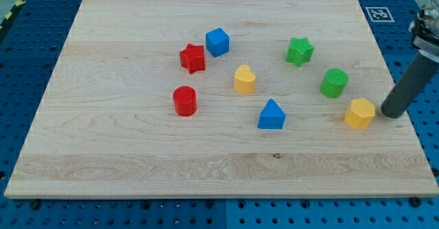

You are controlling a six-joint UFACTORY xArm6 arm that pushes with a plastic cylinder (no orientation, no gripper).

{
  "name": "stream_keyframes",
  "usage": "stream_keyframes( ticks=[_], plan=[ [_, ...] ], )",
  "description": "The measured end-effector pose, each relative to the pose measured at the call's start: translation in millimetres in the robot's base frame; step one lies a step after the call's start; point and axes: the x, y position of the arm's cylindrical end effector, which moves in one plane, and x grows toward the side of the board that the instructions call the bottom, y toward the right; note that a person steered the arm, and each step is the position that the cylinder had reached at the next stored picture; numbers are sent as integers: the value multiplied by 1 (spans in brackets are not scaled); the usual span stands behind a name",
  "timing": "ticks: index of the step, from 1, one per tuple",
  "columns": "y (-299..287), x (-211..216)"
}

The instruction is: Nudge the yellow hexagon left a bit

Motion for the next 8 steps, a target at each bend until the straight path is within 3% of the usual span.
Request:
stream_keyframes(
  ticks=[6, 8],
  plan=[
    [-5, 17],
    [-31, 16]
  ],
)
